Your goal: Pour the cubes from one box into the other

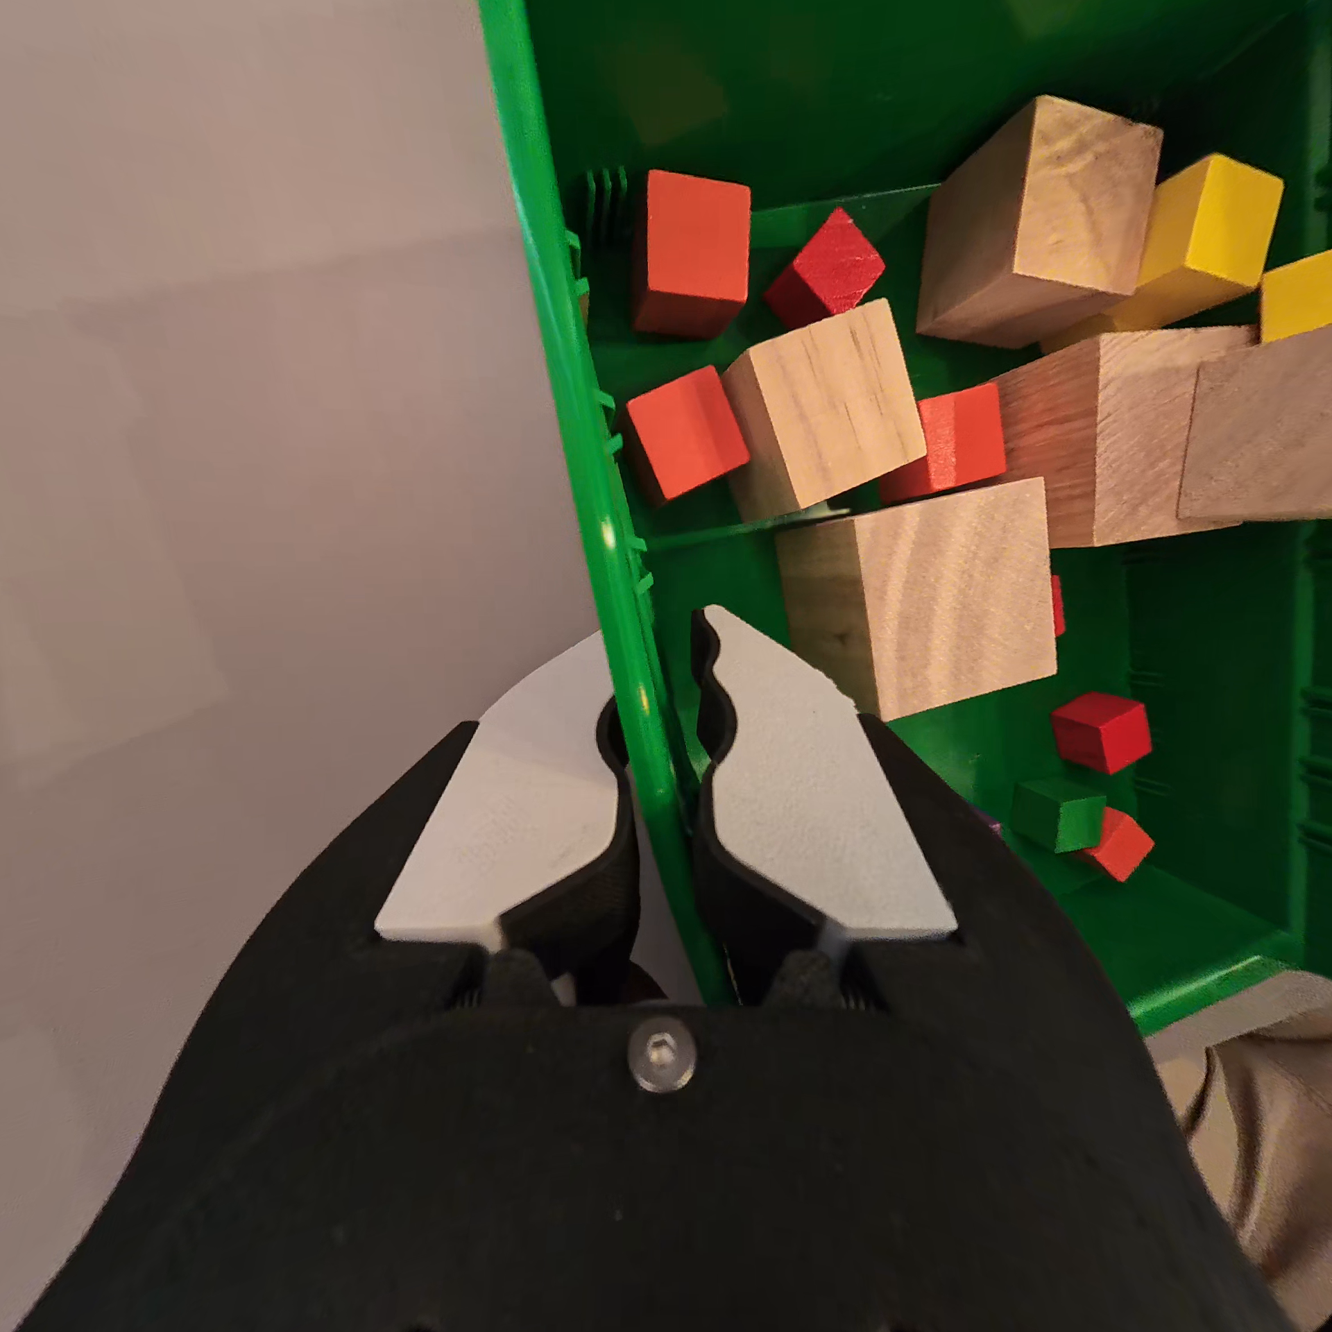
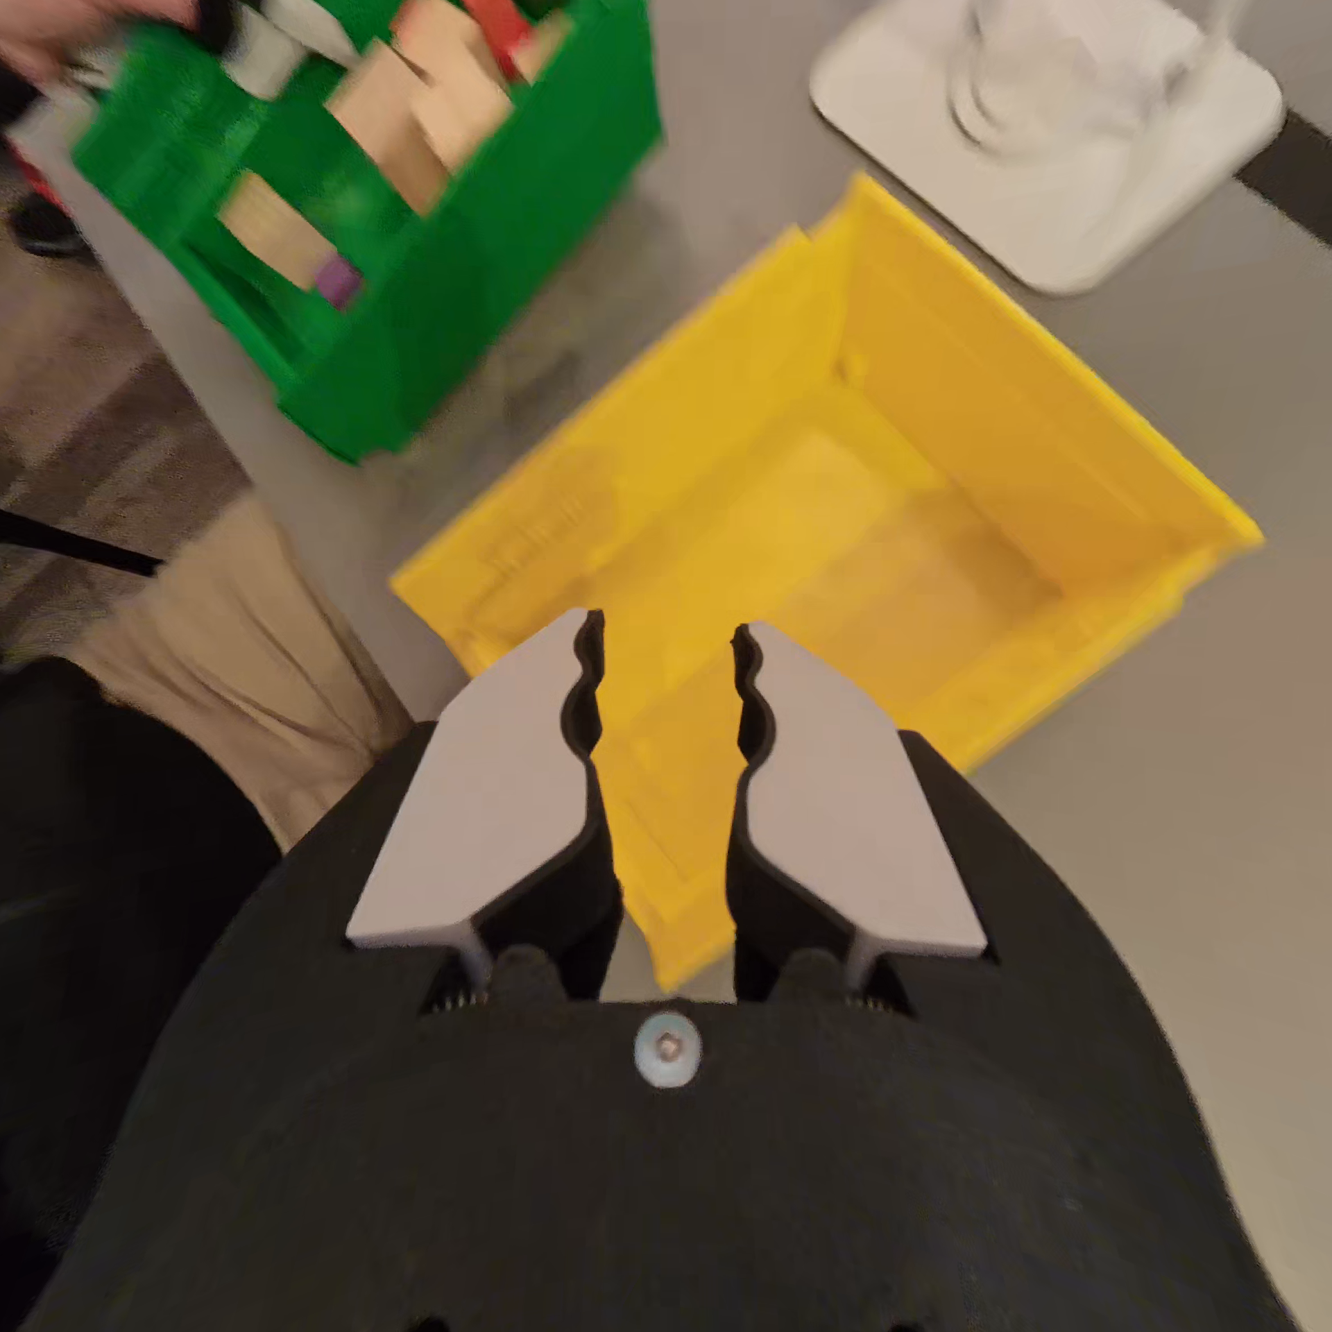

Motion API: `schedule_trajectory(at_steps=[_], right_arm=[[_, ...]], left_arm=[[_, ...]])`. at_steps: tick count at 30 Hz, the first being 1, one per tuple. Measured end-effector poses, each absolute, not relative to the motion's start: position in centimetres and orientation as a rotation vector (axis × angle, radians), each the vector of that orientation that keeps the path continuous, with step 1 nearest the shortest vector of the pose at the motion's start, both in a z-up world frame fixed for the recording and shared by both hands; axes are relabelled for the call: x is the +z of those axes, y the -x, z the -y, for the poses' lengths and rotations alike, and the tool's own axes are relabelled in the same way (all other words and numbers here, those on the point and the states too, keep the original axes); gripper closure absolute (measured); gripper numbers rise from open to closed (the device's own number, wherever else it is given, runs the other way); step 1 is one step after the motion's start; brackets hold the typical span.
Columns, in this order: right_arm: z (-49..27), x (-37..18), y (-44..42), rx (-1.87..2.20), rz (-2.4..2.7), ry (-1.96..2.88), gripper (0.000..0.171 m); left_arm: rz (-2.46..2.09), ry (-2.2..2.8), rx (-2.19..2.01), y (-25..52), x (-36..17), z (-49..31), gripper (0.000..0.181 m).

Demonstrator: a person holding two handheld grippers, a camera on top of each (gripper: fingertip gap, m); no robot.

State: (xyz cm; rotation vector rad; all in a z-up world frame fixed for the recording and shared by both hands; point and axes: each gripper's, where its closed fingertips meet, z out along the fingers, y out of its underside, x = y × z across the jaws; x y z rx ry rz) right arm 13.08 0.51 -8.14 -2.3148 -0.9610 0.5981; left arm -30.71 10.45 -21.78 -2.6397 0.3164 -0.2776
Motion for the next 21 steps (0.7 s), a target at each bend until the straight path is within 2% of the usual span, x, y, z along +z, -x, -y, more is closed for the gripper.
schedule_trajectory(at_steps=[3,9,12,18,21], right_arm=[[-0.3,-8.1,-4.9,0.748,1.053,2.274,0.132],[-1.1,-12.6,7.6,0.932,1.196,2.320,0.119],[-3.0,-14.4,9.4,0.855,1.171,2.368,0.113],[-4.8,-15.4,10.8,0.930,1.081,2.415,0.112],[-5.7,-15.6,10.3,0.993,0.985,2.424,0.125]], left_arm=[[-0.335,2.642,-0.264,30.3,-21.0,-10.7,0.169],[-0.325,2.628,-0.287,29.2,-19.9,-11.2,0.170],[-0.325,2.612,-0.294,28.8,-18.9,-11.4,0.170],[-0.399,2.599,-0.282,27.4,-17.2,-11.7,0.170],[-0.420,2.594,-0.239,27.2,-16.8,-12.1,0.170]])
